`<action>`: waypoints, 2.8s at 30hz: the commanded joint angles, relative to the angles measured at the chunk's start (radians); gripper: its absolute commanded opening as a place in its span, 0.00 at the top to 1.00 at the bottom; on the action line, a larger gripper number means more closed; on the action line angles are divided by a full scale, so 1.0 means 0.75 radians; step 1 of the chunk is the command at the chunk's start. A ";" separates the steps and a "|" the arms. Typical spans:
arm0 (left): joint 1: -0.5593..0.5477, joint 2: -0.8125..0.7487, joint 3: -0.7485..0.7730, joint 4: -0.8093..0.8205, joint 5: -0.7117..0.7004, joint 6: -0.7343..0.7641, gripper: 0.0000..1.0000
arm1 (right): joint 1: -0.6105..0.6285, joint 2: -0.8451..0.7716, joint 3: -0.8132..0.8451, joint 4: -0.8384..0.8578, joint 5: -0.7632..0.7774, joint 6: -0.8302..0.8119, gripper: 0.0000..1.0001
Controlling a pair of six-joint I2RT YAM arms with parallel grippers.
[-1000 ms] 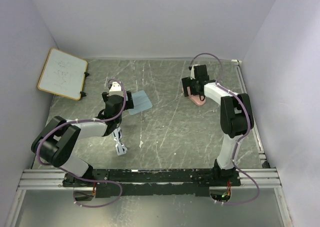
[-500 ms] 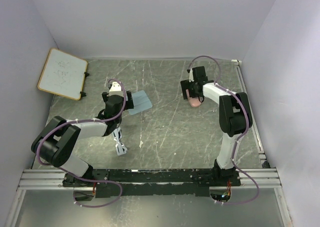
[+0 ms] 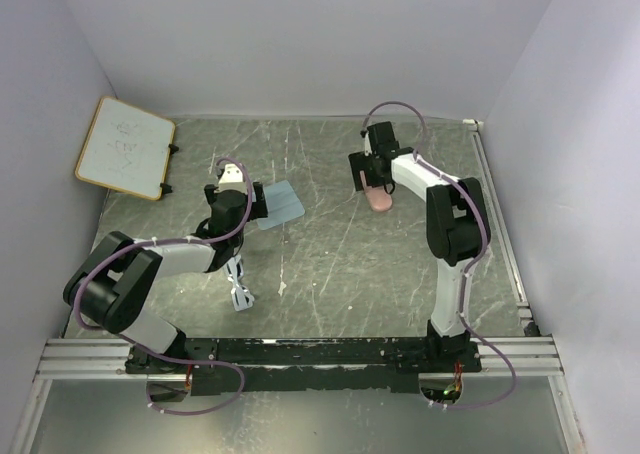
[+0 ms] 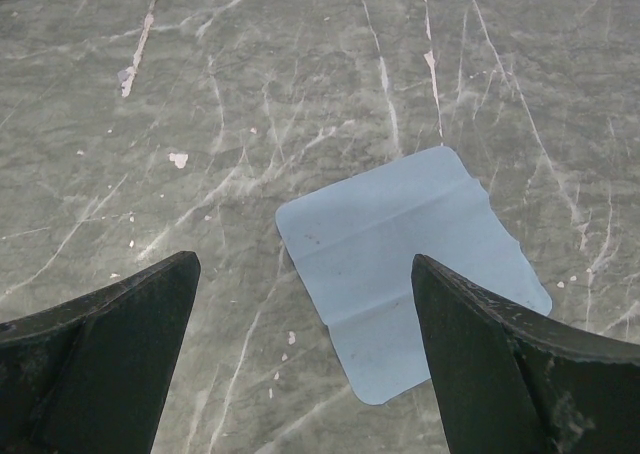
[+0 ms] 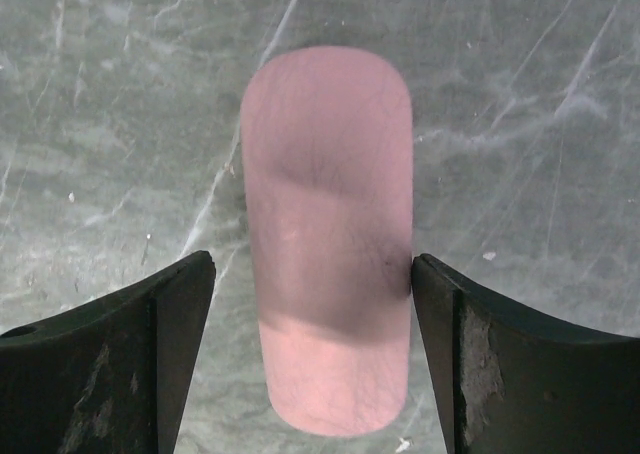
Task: Organize the sunglasses
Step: Pick up the sunglasses case from the center of the board.
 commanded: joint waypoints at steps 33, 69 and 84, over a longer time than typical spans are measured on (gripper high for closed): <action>0.012 0.000 0.034 0.004 0.018 -0.011 0.01 | 0.044 0.165 0.189 -0.177 0.170 0.018 0.26; 0.016 0.026 0.046 0.000 0.024 -0.010 0.01 | 0.063 0.217 0.280 -0.280 0.087 0.011 0.35; 0.018 0.014 0.042 -0.002 0.020 -0.009 0.01 | 0.064 0.239 0.274 -0.295 0.055 0.002 0.32</action>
